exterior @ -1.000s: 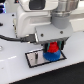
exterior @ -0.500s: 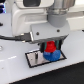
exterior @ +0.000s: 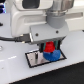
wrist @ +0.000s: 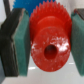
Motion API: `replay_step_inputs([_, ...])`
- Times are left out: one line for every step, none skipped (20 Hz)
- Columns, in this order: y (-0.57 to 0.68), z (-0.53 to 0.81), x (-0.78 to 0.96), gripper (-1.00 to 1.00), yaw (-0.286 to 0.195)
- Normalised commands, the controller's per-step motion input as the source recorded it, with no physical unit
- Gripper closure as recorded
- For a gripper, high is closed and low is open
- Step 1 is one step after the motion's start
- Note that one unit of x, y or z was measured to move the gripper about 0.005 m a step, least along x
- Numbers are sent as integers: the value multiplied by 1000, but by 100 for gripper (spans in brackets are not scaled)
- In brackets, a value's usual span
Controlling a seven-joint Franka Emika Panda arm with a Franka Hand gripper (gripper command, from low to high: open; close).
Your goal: Insert the blue gear onto the right peg, followed by the red gear
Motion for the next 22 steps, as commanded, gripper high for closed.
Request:
replay_step_inputs([43,83,94,100,0])
replay_step_inputs([0,0,86,100,0])
replay_step_inputs([0,0,131,100,0])
replay_step_inputs([17,-51,180,100,0])
replay_step_inputs([11,-57,194,100,0])
replay_step_inputs([23,-31,231,100,0])
replay_step_inputs([60,-23,300,100,0])
replay_step_inputs([74,-23,300,100,0])
replay_step_inputs([77,-9,314,100,0])
replay_step_inputs([74,-43,303,100,0])
replay_step_inputs([83,-46,280,100,0])
replay_step_inputs([94,-74,243,100,0])
replay_step_inputs([77,-37,234,100,0])
replay_step_inputs([74,-57,220,100,0])
replay_step_inputs([89,-57,251,100,0])
replay_step_inputs([97,-71,266,100,0])
replay_step_inputs([114,-40,303,100,0])
replay_step_inputs([140,-60,306,100,0])
replay_step_inputs([154,-111,277,100,0])
replay_step_inputs([169,-171,246,100,0])
replay_step_inputs([154,-160,229,100,0])
replay_step_inputs([149,-183,217,100,0])
